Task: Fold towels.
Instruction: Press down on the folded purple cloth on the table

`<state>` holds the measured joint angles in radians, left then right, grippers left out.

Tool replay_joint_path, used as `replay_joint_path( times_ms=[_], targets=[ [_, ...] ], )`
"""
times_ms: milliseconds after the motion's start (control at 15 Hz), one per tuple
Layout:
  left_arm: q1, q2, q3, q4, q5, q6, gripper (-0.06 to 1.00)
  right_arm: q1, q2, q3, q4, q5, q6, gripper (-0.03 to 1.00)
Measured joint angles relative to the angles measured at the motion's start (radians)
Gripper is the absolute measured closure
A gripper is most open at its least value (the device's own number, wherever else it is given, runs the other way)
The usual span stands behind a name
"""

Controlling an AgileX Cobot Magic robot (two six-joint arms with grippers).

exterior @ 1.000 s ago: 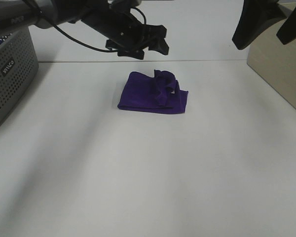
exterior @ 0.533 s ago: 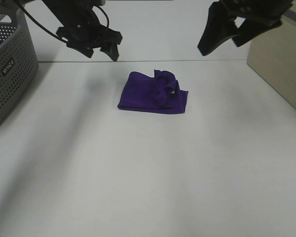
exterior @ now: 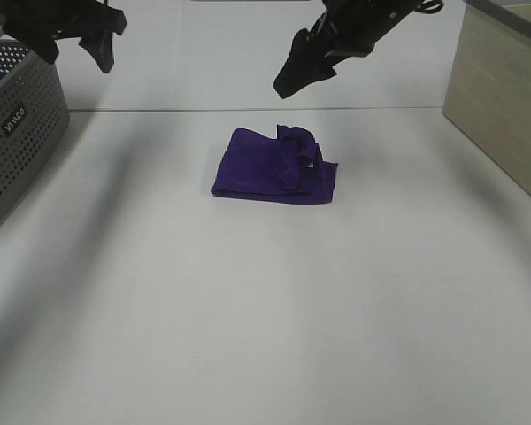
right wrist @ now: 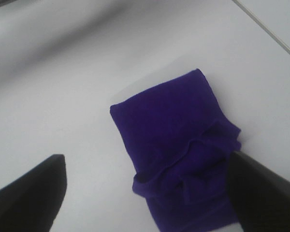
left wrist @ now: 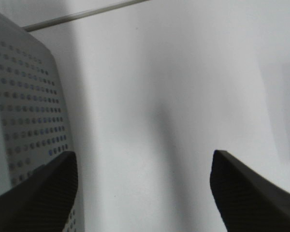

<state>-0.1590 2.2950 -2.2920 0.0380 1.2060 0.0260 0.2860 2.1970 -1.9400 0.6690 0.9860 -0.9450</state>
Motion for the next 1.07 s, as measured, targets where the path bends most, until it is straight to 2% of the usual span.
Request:
replay_joint_path(
  times_ms=[133,467,733,1067],
  targets=[
    [0.008,-0.010,-0.006,-0.002,-0.001,0.000,0.25,0.003,0.092,-0.056,0.095,-0.003,-0.141,0.11],
    [0.008,-0.009,-0.006,-0.012,-0.008,0.000,0.25,0.035,0.267,-0.134,0.160,-0.031,-0.321,0.14],
    [0.008,-0.009,-0.006,-0.013,-0.008,0.002,0.25,0.035,0.331,-0.135,0.096,-0.044,-0.322,0.16],
    [0.008,-0.009,-0.006,-0.013,-0.008,0.042,0.25,0.011,0.339,-0.135,-0.015,-0.037,-0.235,0.16]
  ],
)
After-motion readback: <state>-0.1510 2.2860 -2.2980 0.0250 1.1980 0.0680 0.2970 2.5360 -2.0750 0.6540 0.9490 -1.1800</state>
